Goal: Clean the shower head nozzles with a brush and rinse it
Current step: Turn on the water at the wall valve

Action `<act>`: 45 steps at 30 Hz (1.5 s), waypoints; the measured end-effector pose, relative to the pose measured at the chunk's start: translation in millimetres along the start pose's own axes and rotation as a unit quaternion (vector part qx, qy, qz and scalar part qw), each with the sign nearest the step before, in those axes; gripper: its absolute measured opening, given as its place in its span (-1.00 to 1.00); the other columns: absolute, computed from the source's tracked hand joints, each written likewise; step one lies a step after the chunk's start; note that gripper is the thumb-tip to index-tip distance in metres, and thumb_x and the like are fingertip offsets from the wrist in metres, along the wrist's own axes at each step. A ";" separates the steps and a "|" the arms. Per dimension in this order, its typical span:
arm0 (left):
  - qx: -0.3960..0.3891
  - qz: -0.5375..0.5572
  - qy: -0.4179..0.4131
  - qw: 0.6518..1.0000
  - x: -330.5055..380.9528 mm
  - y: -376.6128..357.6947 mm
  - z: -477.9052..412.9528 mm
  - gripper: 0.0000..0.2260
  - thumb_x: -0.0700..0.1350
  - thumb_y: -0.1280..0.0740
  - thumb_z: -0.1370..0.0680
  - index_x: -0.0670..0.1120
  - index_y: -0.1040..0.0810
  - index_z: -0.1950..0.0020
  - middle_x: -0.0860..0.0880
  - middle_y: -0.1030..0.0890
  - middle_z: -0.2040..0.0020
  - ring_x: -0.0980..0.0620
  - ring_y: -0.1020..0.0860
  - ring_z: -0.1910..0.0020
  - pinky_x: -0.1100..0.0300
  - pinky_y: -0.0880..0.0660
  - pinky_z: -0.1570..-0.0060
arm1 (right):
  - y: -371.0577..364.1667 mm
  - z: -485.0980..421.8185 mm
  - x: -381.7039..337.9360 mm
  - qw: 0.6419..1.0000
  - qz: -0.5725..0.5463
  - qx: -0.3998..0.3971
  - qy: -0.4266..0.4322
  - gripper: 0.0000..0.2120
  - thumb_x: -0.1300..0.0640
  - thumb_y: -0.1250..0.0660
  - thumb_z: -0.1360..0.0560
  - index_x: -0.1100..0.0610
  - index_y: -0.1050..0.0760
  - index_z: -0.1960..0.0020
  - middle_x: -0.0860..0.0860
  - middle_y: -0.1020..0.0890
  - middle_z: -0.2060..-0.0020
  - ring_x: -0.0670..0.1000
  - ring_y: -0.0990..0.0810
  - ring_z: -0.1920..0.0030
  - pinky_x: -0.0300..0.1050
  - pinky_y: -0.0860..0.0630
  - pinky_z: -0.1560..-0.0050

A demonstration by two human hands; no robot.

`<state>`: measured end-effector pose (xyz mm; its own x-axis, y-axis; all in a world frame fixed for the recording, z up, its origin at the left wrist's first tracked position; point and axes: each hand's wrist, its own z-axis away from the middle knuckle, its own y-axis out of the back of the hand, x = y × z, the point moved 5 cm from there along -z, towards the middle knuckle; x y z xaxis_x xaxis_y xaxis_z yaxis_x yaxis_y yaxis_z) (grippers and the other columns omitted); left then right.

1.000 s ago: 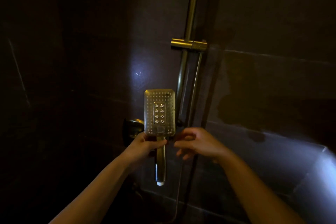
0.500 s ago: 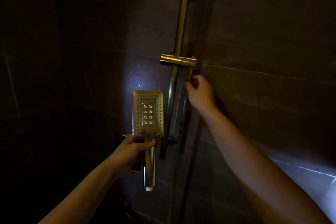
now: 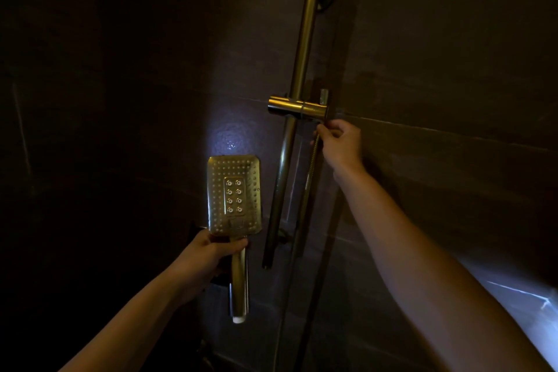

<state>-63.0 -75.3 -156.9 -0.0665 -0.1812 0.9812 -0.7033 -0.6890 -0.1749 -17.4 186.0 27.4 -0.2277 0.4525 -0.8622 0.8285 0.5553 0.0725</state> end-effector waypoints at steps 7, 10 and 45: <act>0.011 0.006 0.012 1.000 -4.4 3.0 0.4 -0.80 -0.20 -0.42 -0.48 -0.17 -0.65 -0.10 -0.23 -0.67 -0.06 -0.24 -0.62 -0.09 -0.19 -0.56 -0.10 | 32.8 2.0 -4.7 0.978 -0.151 0.129 -0.057 -0.93 0.17 -0.29 -0.58 0.08 -0.51 -0.06 0.05 -0.66 0.14 -0.05 -0.67 0.26 -0.18 -0.60 0.25; 0.021 0.015 0.020 0.999 -8.9 5.1 1.2 -0.76 -0.22 -0.41 -0.49 -0.21 -0.62 -0.14 -0.25 -0.66 -0.08 -0.23 -0.62 -0.05 -0.13 -0.56 -0.03 | 39.3 16.3 10.8 0.978 -0.153 0.089 -0.113 -0.95 0.14 -0.25 -0.59 0.09 -0.47 -0.02 0.00 -0.57 0.27 -0.07 -0.55 0.40 -0.21 -0.52 0.43; 0.436 0.273 0.121 0.849 -179.9 107.0 187.2 -0.88 -0.24 -0.40 -0.51 -0.14 -0.59 -0.04 -0.08 -0.70 0.20 0.03 -0.43 0.32 0.07 -0.60 0.34 | -187.6 285.0 294.7 0.767 0.106 -0.529 -0.348 -0.77 0.04 -0.08 -0.66 0.13 -0.33 -0.24 0.10 -0.48 0.29 -0.05 -0.28 0.60 -0.22 -0.22 0.57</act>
<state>6.2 -247.8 -367.4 -0.4320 -0.5641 0.7037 0.2631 -0.8251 -0.5000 -94.1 16.3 -383.2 0.4873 0.3331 -0.8072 -0.1526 0.9426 0.2969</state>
